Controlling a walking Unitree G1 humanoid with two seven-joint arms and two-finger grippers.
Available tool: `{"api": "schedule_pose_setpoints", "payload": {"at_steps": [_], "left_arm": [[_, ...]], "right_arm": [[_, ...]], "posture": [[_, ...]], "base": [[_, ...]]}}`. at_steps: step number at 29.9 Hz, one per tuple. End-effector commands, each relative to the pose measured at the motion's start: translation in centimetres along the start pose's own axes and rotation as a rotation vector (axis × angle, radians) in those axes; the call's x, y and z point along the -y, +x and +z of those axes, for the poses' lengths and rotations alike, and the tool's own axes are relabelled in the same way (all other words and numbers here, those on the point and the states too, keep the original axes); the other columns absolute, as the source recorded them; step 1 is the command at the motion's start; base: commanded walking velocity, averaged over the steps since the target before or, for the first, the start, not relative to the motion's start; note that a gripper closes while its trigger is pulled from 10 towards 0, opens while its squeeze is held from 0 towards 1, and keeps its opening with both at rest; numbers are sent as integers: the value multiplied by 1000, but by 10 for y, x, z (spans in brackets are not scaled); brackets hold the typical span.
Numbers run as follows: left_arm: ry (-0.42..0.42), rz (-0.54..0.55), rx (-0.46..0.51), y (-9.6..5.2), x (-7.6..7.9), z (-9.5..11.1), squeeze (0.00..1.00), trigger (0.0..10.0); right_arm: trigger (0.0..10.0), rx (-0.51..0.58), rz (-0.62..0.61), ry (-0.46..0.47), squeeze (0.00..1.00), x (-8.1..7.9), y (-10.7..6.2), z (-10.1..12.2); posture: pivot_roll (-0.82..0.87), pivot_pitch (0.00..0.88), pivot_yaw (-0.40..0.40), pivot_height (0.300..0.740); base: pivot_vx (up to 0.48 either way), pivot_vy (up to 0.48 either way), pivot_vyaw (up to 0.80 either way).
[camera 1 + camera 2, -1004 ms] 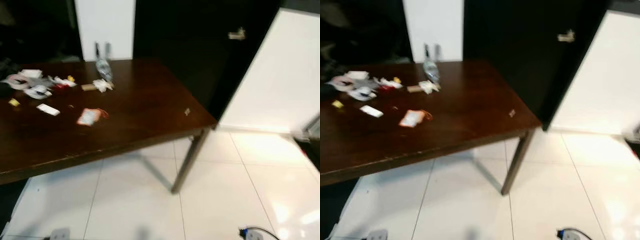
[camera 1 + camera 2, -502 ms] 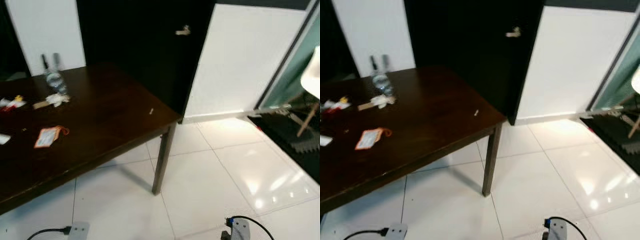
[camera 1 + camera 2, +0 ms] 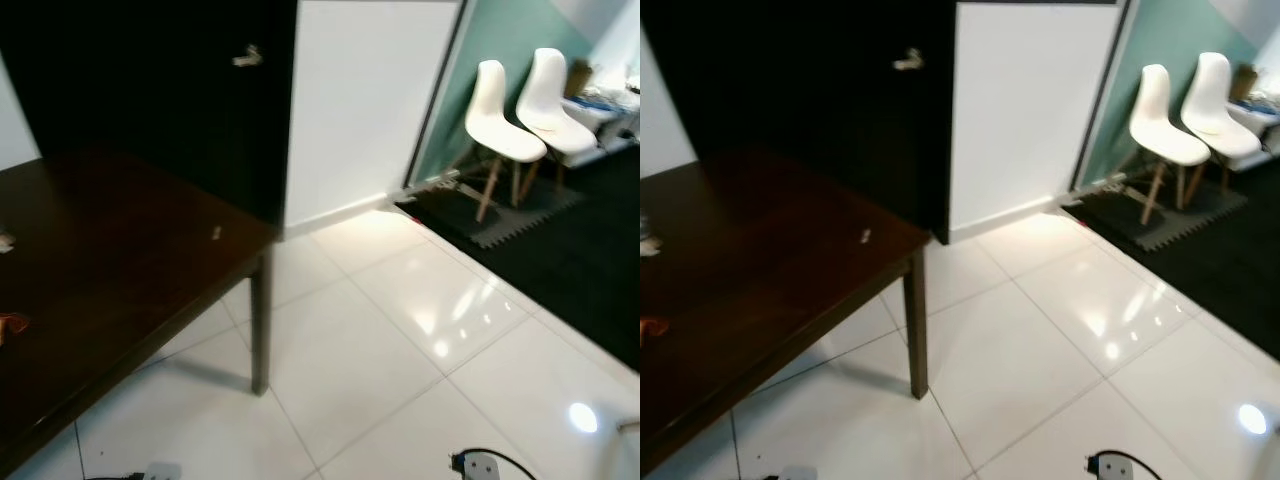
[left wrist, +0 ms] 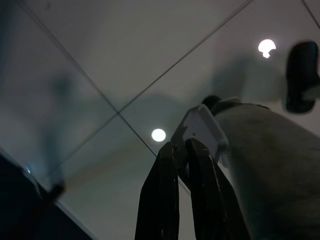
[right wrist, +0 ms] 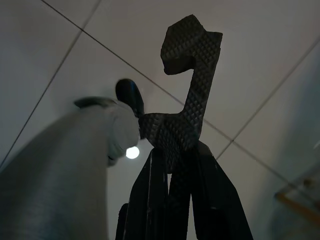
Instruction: Picking trash to rubbish bin
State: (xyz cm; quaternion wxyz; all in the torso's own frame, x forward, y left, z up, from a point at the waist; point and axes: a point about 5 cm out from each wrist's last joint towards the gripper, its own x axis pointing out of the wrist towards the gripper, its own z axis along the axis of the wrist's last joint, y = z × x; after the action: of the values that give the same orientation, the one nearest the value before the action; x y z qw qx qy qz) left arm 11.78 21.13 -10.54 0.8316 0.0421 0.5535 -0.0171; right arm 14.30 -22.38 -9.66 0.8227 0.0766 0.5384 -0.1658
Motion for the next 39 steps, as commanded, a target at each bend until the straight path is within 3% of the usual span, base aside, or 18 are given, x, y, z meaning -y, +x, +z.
{"api": "schedule_pose_setpoints", "payload": {"at_steps": [1,19,39], "left_arm": [[16,0,-17,0,1,-4,0,10000],[64,0,16,1,1,8,0,10000],[56,6,2,0,3,-1,0,10000]], "right_arm": [[10000,1,-14,-10,0,4,0,1],[10000,9,-18,-35,0,5,0,4],[10000,1,-21,-58,0,8,0,0]], "posture": [[49,13,-2,740],[36,0,-3,740],[41,10,-9,740]], "base": [[0,0,-788],[0,0,-794],[0,0,-794]]}}
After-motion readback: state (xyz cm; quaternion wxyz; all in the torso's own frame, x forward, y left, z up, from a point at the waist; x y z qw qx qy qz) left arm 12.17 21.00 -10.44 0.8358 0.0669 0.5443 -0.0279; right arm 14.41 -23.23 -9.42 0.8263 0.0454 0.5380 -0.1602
